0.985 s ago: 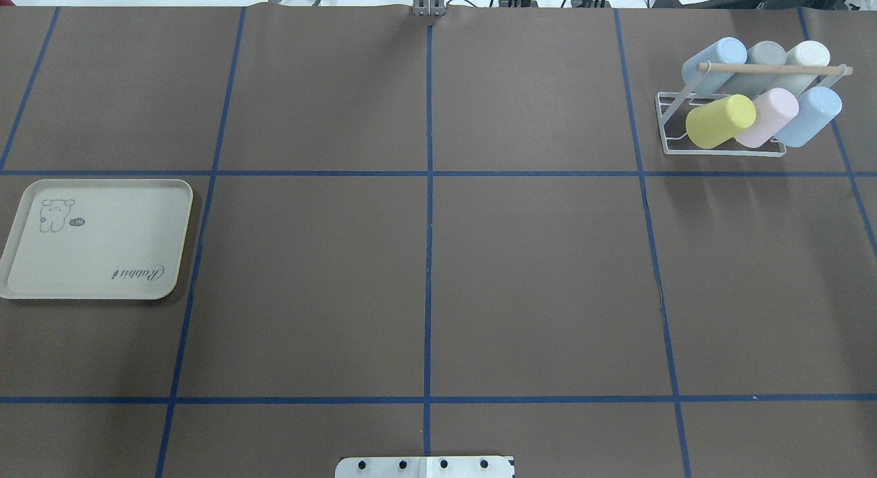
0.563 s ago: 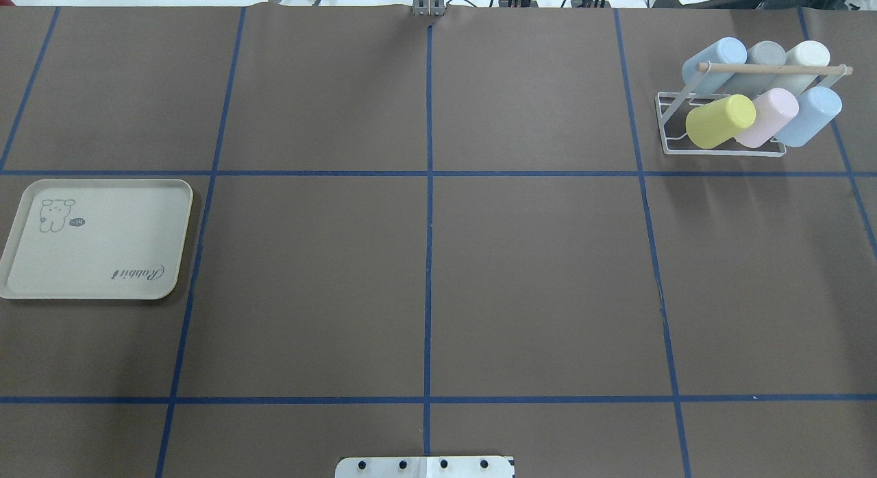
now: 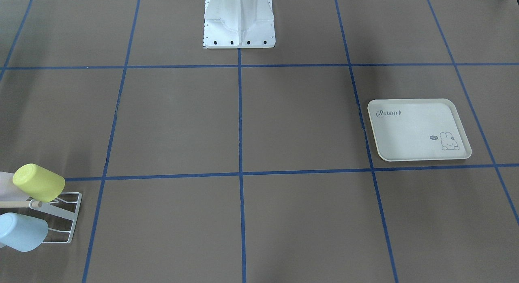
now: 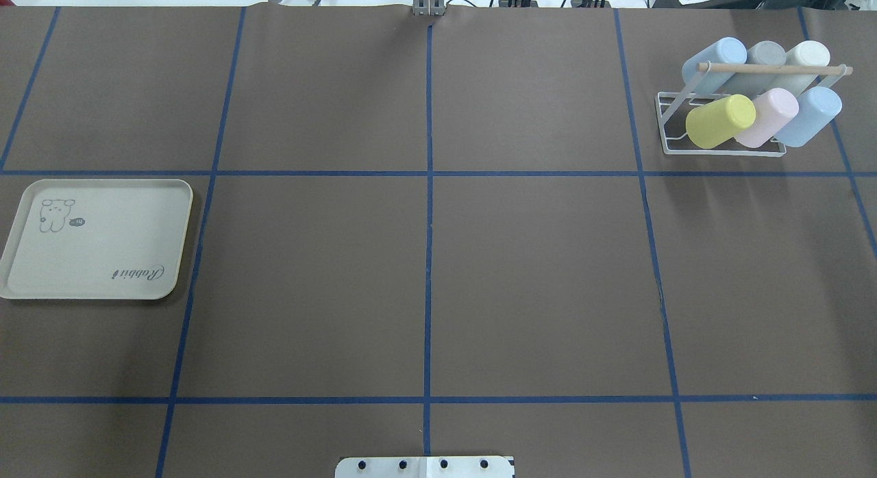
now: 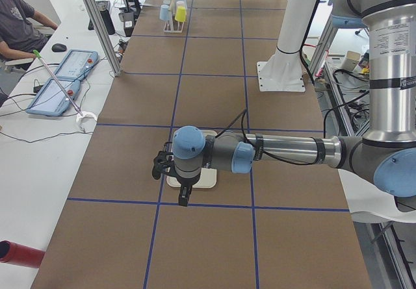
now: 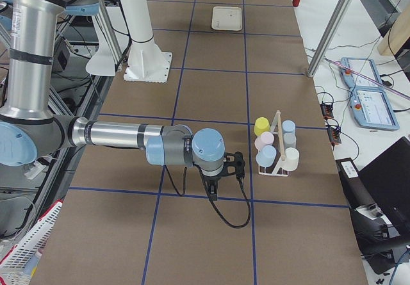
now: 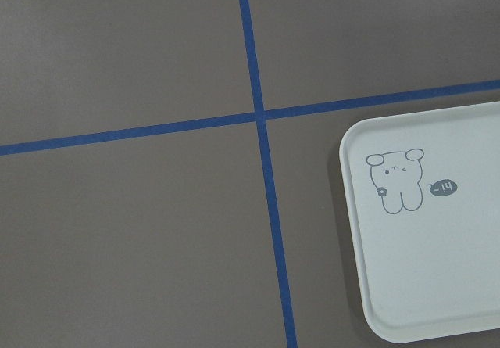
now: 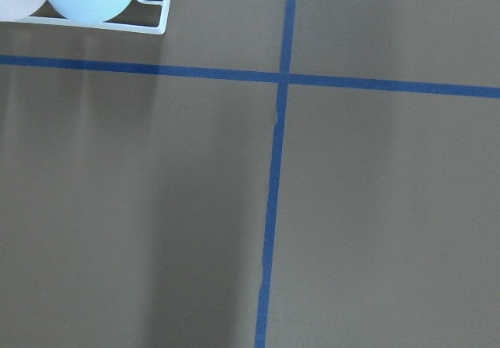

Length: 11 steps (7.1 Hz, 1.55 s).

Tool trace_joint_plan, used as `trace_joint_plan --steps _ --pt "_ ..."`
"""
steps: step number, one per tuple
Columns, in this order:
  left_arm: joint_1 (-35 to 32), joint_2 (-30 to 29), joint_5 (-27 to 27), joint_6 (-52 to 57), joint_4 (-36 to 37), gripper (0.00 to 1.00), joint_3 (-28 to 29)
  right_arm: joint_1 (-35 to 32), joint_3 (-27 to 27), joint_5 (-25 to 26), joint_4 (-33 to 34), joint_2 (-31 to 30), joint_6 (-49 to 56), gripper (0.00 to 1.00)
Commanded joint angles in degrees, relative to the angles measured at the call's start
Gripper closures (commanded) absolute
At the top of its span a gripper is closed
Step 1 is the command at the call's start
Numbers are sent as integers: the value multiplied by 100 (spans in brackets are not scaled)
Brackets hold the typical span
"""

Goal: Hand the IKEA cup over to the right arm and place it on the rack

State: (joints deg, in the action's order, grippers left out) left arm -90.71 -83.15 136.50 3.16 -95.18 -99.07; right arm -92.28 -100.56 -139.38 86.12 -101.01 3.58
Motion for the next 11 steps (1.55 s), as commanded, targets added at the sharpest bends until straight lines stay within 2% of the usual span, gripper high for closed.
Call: trace_joint_plan --steps 1,5,11 --pt "0 -9 0 0 8 0 2 -9 -235 -72 385 -6 11 0" --pt "0 -9 -9 0 8 0 11 -9 -342 208 485 -15 20 0" --pt "0 -17 -44 -9 8 0 28 -1 -342 200 485 -50 12 0"
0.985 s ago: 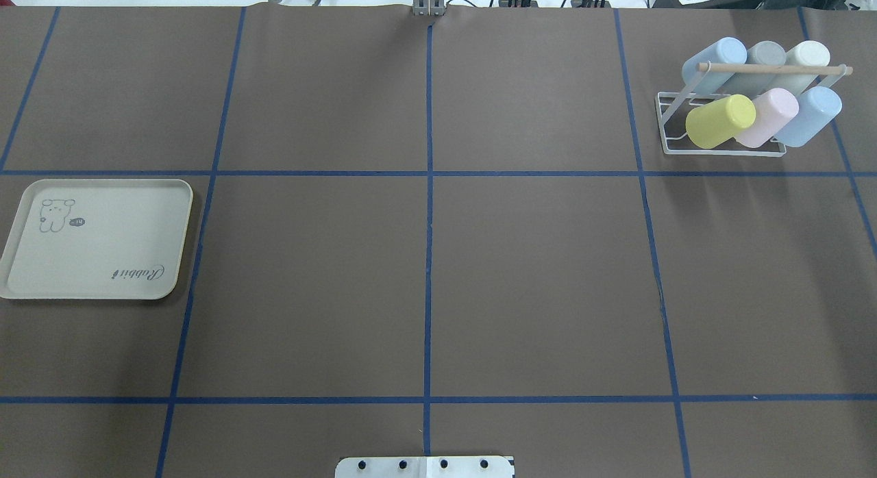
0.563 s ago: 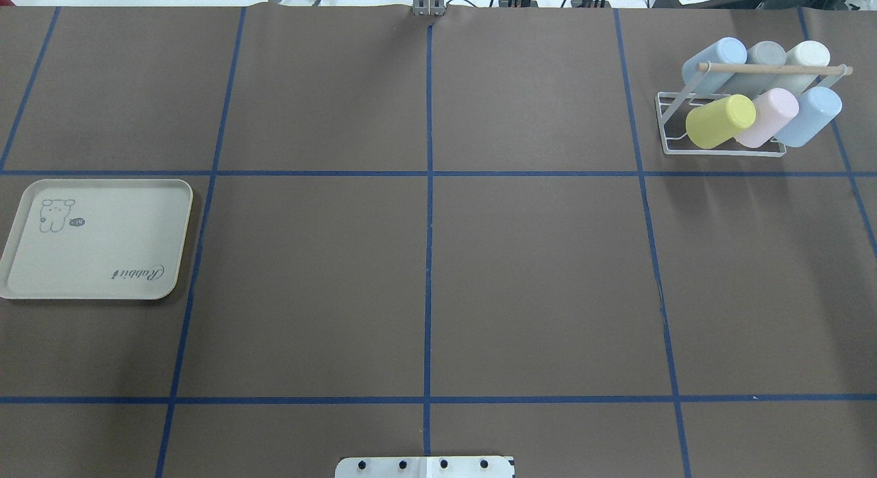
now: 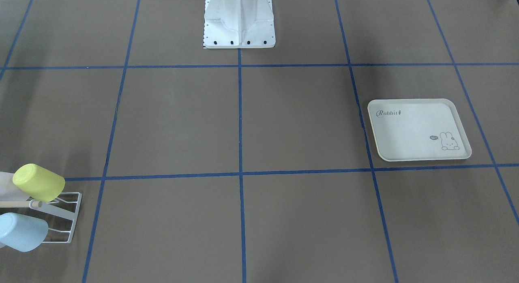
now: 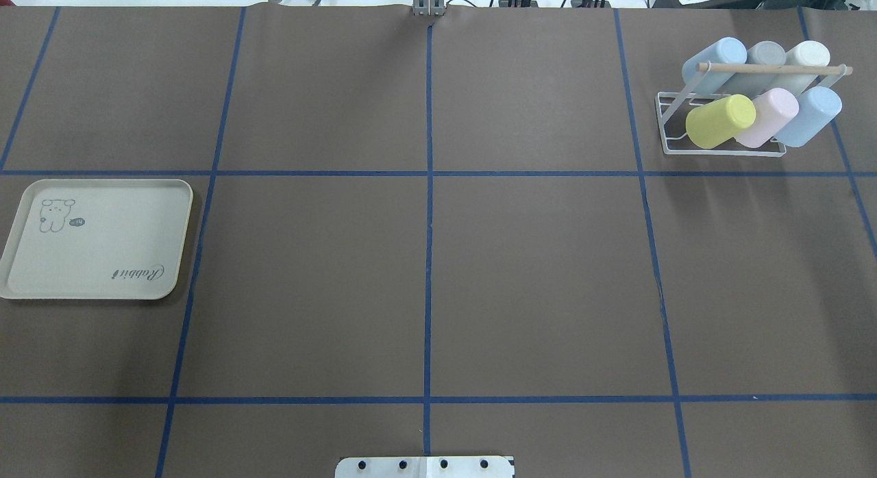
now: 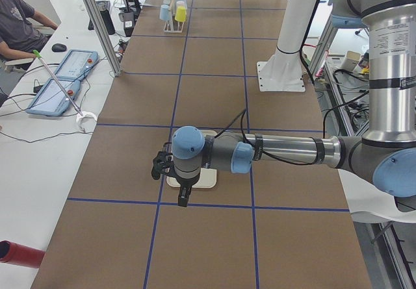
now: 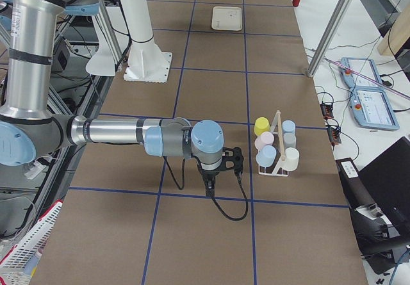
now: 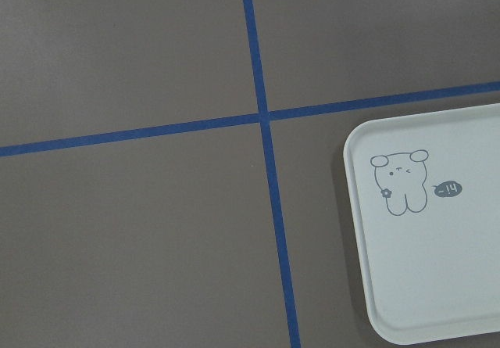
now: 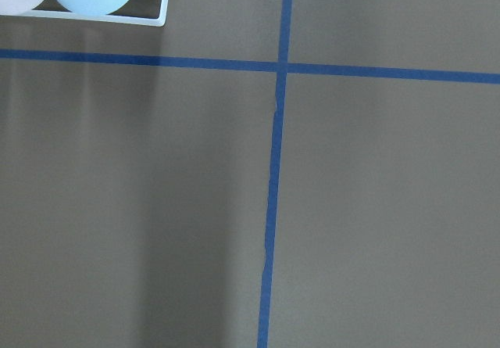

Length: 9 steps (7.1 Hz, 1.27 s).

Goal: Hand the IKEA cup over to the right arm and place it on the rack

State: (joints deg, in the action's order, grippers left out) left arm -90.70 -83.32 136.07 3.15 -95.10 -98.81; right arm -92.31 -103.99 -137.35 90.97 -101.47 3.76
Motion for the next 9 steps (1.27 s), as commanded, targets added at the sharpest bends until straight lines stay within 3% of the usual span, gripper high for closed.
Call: trace_joint_plan --steps 1,5,9 --pt "0 0 7 -7 9 0 2 3 1 -2 -9 -5 -7 0" --pt "0 -61 -28 -33 61 0 11 3 -16 -28 -44 -5 -7 0" --pt "0 -246 -167 -51 53 0 581 3 -16 -11 -88 4 2 0"
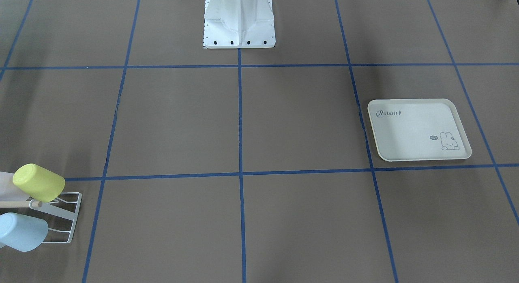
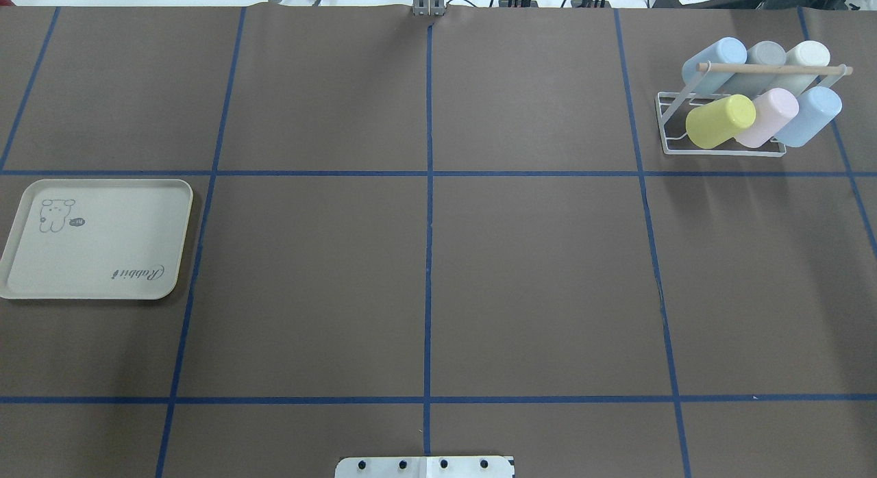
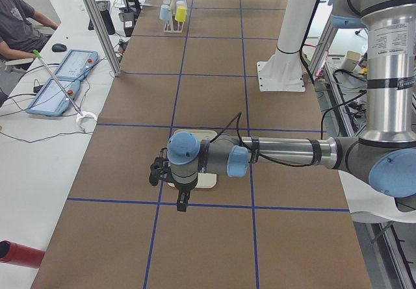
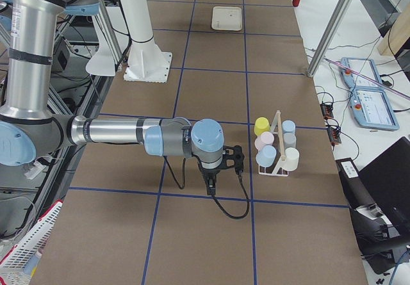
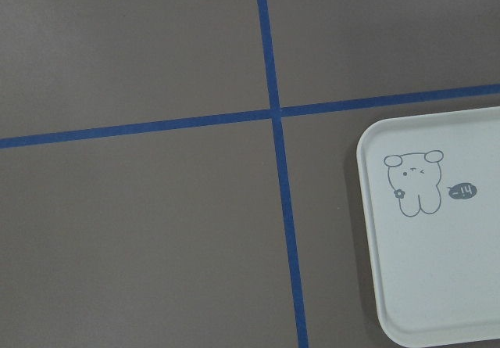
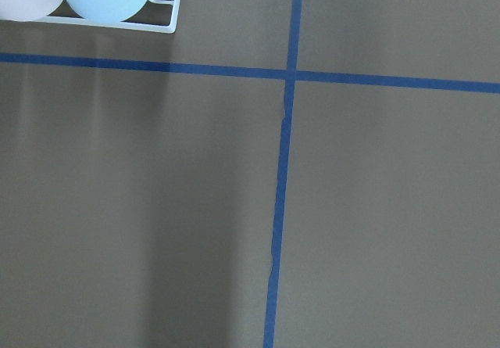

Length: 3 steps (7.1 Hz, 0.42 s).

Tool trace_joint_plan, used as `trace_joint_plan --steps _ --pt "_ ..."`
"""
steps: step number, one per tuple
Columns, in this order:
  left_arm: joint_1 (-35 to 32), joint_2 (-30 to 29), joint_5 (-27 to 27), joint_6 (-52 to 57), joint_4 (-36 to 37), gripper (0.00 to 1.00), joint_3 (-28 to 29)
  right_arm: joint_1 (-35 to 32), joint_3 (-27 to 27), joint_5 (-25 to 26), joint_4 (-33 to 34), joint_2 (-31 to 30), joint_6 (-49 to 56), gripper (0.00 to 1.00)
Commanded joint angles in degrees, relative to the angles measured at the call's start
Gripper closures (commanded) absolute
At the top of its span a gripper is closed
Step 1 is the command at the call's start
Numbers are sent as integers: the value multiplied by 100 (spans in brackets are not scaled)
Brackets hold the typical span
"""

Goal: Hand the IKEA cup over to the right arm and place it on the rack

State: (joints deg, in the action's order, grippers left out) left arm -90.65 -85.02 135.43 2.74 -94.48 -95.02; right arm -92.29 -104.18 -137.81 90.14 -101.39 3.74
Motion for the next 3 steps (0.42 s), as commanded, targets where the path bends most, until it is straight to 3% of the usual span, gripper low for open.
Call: trace_joint_plan --steps 1,3 --pt "-6 -76 -331 -10 -18 0 238 0 11 35 -5 6 3 0" --pt "-23 -181 -333 -19 0 0 89 0 3 44 -5 6 3 0"
